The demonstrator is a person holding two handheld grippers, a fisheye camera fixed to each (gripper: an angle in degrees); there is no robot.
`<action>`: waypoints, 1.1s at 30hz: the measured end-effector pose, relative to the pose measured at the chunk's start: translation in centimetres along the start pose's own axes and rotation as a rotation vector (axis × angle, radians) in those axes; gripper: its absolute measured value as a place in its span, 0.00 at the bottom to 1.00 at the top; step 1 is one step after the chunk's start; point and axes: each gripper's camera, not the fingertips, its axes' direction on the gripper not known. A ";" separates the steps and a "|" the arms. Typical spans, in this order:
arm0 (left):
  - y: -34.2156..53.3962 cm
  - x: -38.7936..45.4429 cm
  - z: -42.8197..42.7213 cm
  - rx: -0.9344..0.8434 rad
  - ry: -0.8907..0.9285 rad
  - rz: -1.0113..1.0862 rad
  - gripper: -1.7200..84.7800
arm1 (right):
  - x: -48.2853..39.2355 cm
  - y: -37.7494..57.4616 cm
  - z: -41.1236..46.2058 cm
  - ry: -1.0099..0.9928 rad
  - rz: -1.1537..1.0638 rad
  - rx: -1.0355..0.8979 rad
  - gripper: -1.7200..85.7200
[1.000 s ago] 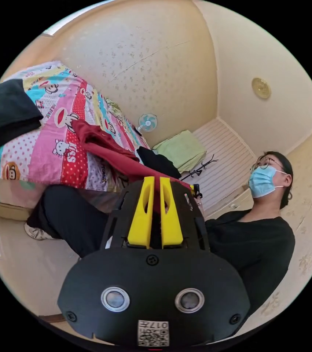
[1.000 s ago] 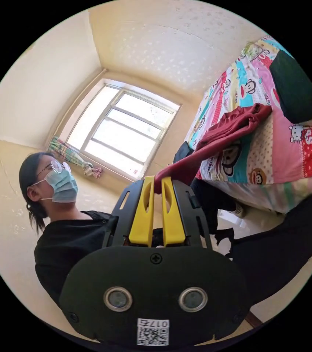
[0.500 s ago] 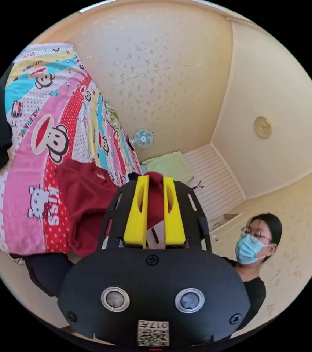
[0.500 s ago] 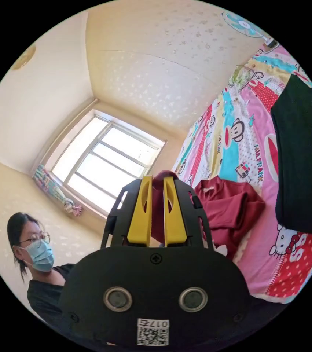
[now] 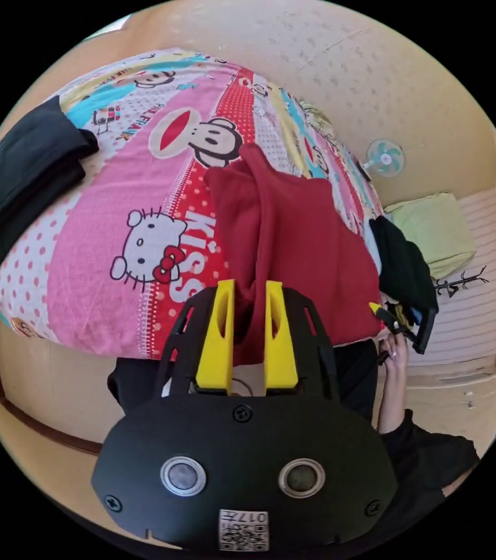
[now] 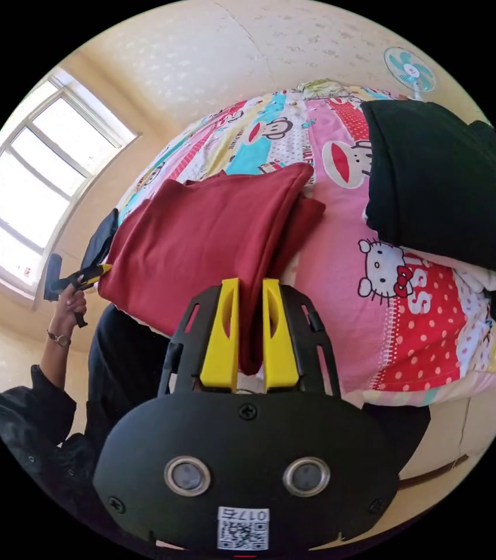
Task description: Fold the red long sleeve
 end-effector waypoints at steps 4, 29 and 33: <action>2.3 -8.2 -2.2 0.233 0.222 -0.306 0.03 | -1.4 1.3 0.5 0.012 0.035 0.033 0.07; 11.2 13.5 8.9 0.067 0.204 0.419 0.09 | -8.9 12.3 1.7 0.276 -0.067 0.634 0.03; 14.6 15.1 16.3 -0.116 0.227 0.477 0.13 | -7.1 13.1 1.0 0.176 -0.041 0.658 0.03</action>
